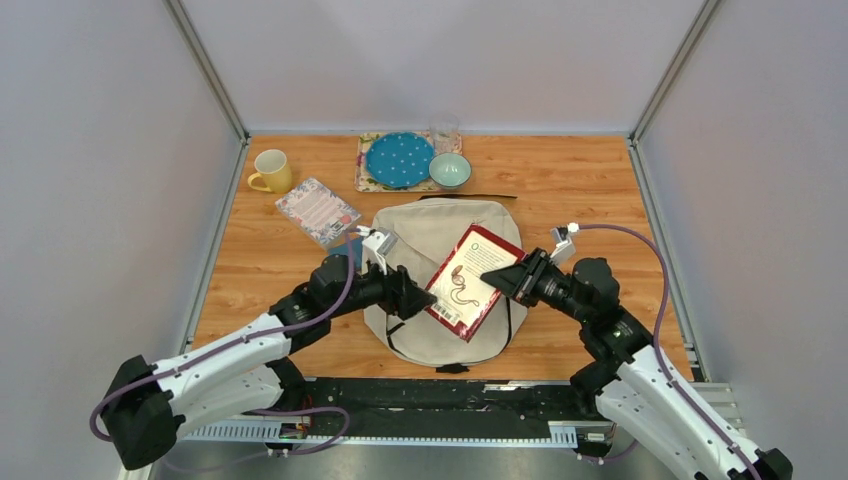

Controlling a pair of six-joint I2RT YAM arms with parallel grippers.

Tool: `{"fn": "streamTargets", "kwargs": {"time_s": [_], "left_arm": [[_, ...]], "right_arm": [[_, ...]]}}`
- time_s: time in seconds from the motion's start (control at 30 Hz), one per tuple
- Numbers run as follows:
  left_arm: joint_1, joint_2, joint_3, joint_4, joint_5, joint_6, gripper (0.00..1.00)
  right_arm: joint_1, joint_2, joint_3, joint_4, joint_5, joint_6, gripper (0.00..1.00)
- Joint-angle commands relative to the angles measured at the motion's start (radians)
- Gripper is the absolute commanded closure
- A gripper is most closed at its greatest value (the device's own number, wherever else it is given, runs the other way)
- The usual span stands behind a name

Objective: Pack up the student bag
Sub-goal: Pick up the book from the student bag.

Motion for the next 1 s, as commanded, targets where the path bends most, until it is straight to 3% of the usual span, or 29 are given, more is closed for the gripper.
{"fn": "streamTargets", "kwargs": {"time_s": [0.0,0.27,0.57,0.97], "left_arm": [[-0.001,-0.067,0.044,0.031,-0.051,0.006,0.2],[0.0,0.005,0.176,0.019,0.02,0.03,0.19],[0.005,0.068,0.169,0.158,0.138,-0.035,0.19],[0.068,0.006,0.089,0.285,0.279,-0.123,0.18]], "right_arm": [[0.003,-0.019,0.082,-0.001,-0.075,-0.011,1.0],[0.003,-0.005,0.136,0.106,-0.258,-0.012,1.0],[0.005,-0.028,0.127,0.241,-0.386,-0.023,1.0],[0.003,-0.029,0.144,0.292,-0.489,-0.1,1.0]]}}
